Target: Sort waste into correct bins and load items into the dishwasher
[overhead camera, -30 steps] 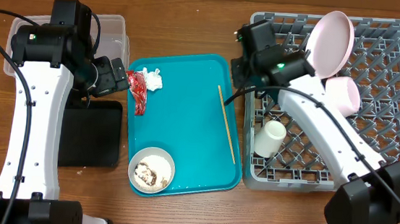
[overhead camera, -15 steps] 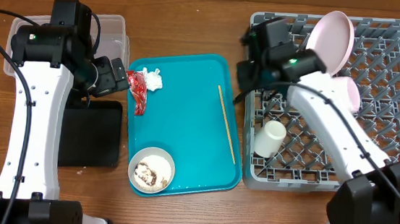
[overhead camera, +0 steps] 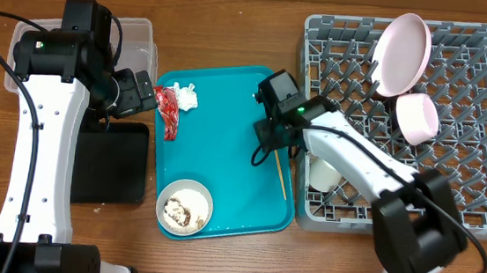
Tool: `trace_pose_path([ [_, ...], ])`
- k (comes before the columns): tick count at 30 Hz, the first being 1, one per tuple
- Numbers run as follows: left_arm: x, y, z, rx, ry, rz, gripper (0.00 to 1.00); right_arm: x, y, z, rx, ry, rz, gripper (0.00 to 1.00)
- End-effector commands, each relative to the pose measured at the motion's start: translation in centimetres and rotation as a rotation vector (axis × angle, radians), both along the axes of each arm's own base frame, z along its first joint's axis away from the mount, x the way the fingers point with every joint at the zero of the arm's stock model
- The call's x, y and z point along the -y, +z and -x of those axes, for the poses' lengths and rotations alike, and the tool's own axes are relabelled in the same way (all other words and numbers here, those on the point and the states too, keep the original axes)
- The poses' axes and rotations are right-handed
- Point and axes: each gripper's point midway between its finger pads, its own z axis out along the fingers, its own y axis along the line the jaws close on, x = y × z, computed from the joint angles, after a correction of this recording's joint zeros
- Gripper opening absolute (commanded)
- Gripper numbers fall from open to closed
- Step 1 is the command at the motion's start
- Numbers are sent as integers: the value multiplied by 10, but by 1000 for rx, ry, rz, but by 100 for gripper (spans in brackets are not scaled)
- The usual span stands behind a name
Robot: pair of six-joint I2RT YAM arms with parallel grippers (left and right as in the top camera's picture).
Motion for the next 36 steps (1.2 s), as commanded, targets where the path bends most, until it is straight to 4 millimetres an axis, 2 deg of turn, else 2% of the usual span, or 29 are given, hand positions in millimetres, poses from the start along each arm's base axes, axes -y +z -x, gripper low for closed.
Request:
trace_pose_path([
  [1, -2, 3, -3, 10, 18, -10, 100, 5, -22, -2, -22, -20, 34, 56],
  [4, -2, 3, -3, 10, 18, -10, 100, 9, -35, -5, -23, -28, 64, 51],
  [9, -2, 3, -3, 10, 18, -10, 100, 8, -50, -4, -42, -25, 75, 26],
  [12, -2, 3, -3, 10, 18, -10, 100, 9, -51, -3, -50, -25, 79, 25],
  [14, -2, 3, -3, 10, 18, -10, 100, 9, -51, -2, -54, -24, 79, 21],
  [16, -2, 3, -3, 10, 18, -10, 100, 9, -52, -1, -56, -23, 81, 8],
  [17, -2, 3, -3, 10, 18, -10, 100, 8, -51, -1, -57, -22, 81, 4],
  [21, -2, 3, -3, 10, 18, -10, 100, 7, -43, -1, -63, -21, 86, 4],
  [23, -2, 3, -3, 10, 18, -10, 100, 6, -30, -4, -60, -21, 84, 4],
  [27, -2, 3, -3, 10, 18, -10, 100, 0, 13, -13, -16, -48, 48, 4],
  [31, -2, 3, -3, 10, 18, -10, 100, -8, 74, -29, 101, -53, -32, 4],
  [35, -2, 3, -3, 10, 18, -10, 100, 3, 124, -49, 224, -99, -102, 4],
  [36, -2, 3, -3, 11, 18, -10, 100, 7, 129, -53, 242, -112, -103, 4],
])
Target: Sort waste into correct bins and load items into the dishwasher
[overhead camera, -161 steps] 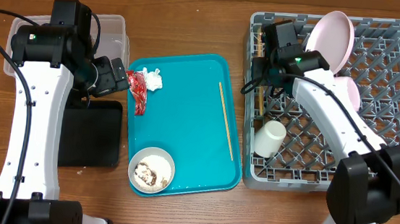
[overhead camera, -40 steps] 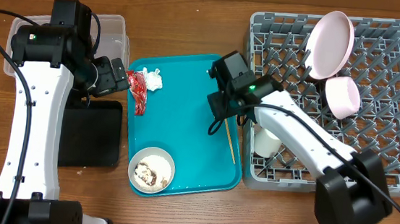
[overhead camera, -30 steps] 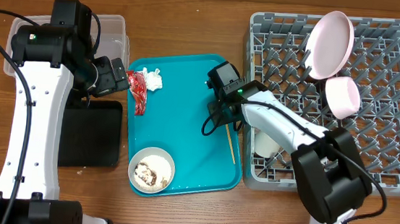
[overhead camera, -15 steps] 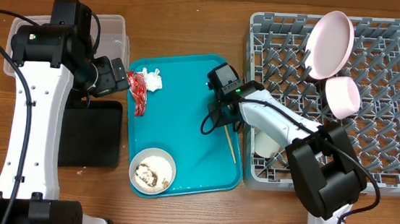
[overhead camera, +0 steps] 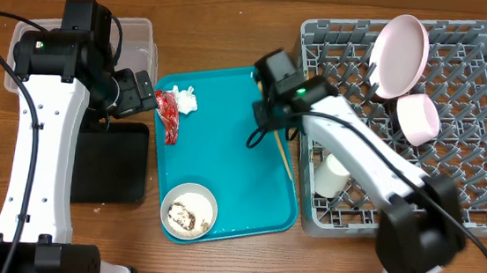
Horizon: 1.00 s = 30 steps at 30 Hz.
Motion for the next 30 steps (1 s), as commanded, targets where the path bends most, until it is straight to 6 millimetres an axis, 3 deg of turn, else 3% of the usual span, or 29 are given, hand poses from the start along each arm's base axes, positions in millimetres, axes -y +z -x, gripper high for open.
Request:
trace_pose_path([
  [1, -2, 3, -3, 10, 19, -11, 100, 24, 58, -28, 153, -79, -55, 4],
  [9, -2, 3, -3, 10, 19, -11, 100, 81, 51, -62, 170, -193, -42, 4],
  [14, -2, 3, -3, 10, 19, -11, 100, 87, 44, -72, 189, -135, -13, 4],
  [19, -2, 3, -3, 11, 19, -11, 100, 81, 24, -72, 149, -76, 3, 4],
  [20, -2, 3, -3, 10, 19, -11, 100, 78, 23, -71, 148, -70, 0, 17],
  [21, -2, 3, -3, 10, 19, -11, 100, 78, 24, -72, 152, -71, 4, 51],
  [22, -2, 3, -3, 11, 19, -11, 100, 77, 27, -72, 158, -74, 3, 68],
  [23, -2, 3, -3, 10, 19, -11, 100, 78, 31, -73, 164, -87, 0, 79],
  [28, -2, 3, -3, 11, 19, -11, 100, 75, 83, -66, 214, -143, -53, 82],
  [30, -2, 3, -3, 11, 19, -11, 100, 65, 118, -54, 253, -112, -90, 82],
])
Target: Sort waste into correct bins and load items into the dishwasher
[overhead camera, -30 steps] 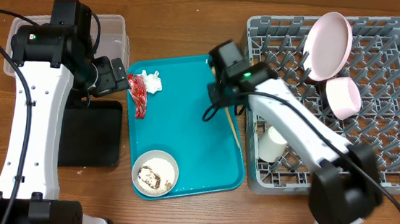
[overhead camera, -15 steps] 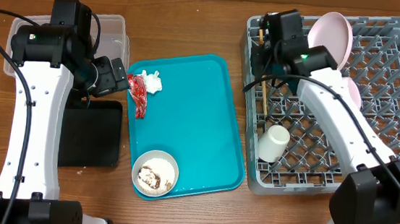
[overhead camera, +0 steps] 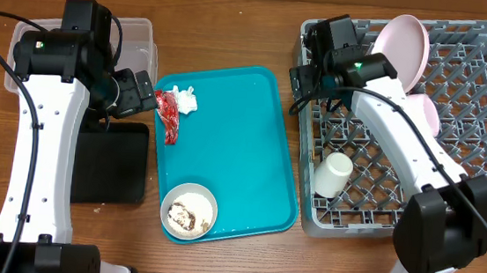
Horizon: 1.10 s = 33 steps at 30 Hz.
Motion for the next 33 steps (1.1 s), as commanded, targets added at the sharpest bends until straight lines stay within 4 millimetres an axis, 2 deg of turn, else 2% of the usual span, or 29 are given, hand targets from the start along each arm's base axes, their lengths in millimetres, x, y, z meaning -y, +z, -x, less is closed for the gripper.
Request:
trace_pose_path([
  [1, -2, 3, -3, 11, 18, -11, 100, -23, 103, 10, 191, 36, -112, 82],
  [3, -2, 3, -3, 10, 18, -11, 100, -35, 133, 26, 233, 77, -148, 83],
  [7, -2, 3, -3, 11, 18, -11, 100, -61, 193, 72, 334, 183, -226, 84],
  [8, -2, 3, -3, 11, 18, -11, 100, -65, 202, 82, 351, 203, -239, 96],
  [9, -2, 3, -3, 11, 18, -11, 100, -70, 212, 94, 368, 228, -253, 100],
  [13, -2, 3, -3, 11, 18, -11, 100, -88, 241, 137, 411, 331, -316, 100],
  [16, -2, 3, -3, 11, 18, -11, 100, -91, 246, 156, 408, 366, -322, 100],
  [19, -2, 3, -3, 11, 18, -11, 100, -84, 236, 172, 343, 382, -302, 100],
  [23, -2, 3, -3, 11, 18, -11, 100, -76, 231, 178, 317, 375, -281, 100],
  [27, -2, 3, -3, 10, 18, -11, 100, -59, 228, 185, 307, 343, -232, 100],
  [33, -2, 3, -3, 11, 18, -11, 100, -26, 248, 191, 388, 221, -212, 100],
])
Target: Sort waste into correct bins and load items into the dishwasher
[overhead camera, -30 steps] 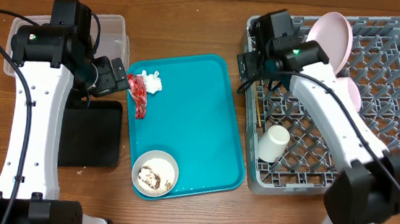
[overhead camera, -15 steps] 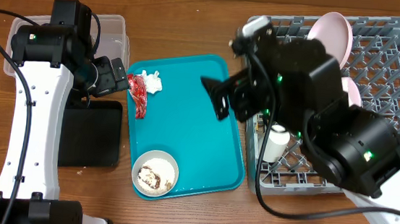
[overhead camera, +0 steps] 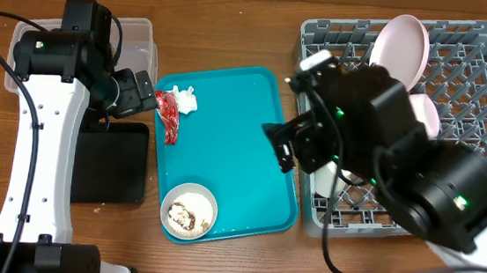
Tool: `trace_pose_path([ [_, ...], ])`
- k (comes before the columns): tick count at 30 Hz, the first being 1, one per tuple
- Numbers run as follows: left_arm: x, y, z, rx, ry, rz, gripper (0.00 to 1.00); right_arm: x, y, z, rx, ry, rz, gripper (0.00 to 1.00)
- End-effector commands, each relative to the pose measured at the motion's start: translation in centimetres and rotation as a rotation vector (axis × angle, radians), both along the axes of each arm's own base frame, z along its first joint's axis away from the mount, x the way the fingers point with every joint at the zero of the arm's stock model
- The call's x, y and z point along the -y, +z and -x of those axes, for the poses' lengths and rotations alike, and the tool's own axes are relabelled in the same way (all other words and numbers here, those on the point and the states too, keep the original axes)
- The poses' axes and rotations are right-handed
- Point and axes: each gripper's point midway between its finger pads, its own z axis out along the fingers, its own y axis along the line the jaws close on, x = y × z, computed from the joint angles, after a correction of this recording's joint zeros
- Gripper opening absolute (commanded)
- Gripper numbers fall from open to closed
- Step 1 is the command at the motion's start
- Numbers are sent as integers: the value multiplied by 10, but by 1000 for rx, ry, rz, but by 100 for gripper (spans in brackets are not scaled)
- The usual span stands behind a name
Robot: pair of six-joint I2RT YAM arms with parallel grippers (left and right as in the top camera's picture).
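A teal tray (overhead camera: 254, 111) holds a red wrapper (overhead camera: 168, 115), a crumpled white tissue (overhead camera: 185, 98) and a white bowl (overhead camera: 189, 212) with food scraps. My left gripper (overhead camera: 144, 92) rests at the tray's left edge, right by the wrapper, fingers apart. The right arm is raised close to the camera and hides the front left of the grey dish rack (overhead camera: 485, 105). Its gripper (overhead camera: 281, 146) hangs over the tray's right edge, fingers apart and nothing visible between them. A pink plate (overhead camera: 400, 48) and a pink bowl (overhead camera: 424, 113) stand in the rack. No chopstick is visible.
A clear plastic bin (overhead camera: 141, 44) stands at the back left behind my left arm. A black bin (overhead camera: 113, 165) lies left of the tray. A white cup (overhead camera: 324, 177) in the rack is mostly hidden by the right arm.
My right arm has come from the rack's back left corner to a high pose near the camera, gripper over the tray's right edge. The left arm, tray and waste are unchanged.
A chopstick lay at the tray's right edge with my right gripper over it. Then the gripper was at its upper end and the tray sat shifted. Then the chopstick was gone from the tray and the gripper was at the rack's corner. Now it hangs over the tray.
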Motion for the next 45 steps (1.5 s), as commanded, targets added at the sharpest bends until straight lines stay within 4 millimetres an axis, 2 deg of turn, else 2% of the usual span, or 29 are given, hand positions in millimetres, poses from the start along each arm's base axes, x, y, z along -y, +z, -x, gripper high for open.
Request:
trace_pose_path([
  [1, -2, 3, -3, 10, 18, -11, 100, 32, 34, 6, 116, -117, -44, 100],
  [6, -2, 3, -3, 10, 18, -11, 100, 57, 72, 10, 264, -190, -114, 100],
  [8, -2, 3, -3, 10, 18, -11, 100, 66, 81, 7, 299, -222, -142, 100],
  [11, -2, 3, -3, 10, 18, -11, 100, 83, 85, -3, 330, -281, -177, 100],
  [14, -2, 3, -3, 11, 18, -11, 100, 104, 79, -14, 344, -350, -189, 100],
  [18, -2, 3, -3, 10, 18, -11, 100, 121, 53, -26, 348, -404, -203, 100],
  [21, -2, 3, -3, 10, 18, -11, 100, 125, 31, -29, 378, -400, -245, 100],
  [25, -2, 3, -3, 10, 18, -11, 100, 124, -10, -29, 435, -378, -311, 100],
  [29, -2, 3, -3, 10, 18, -11, 100, 119, -49, -14, 491, -324, -365, 100],
  [37, -2, 3, -3, 10, 18, -11, 100, 125, -121, 23, 539, -293, -400, 100],
  [45, -2, 3, -3, 10, 18, -11, 100, 128, -171, 30, 551, -292, -406, 100],
])
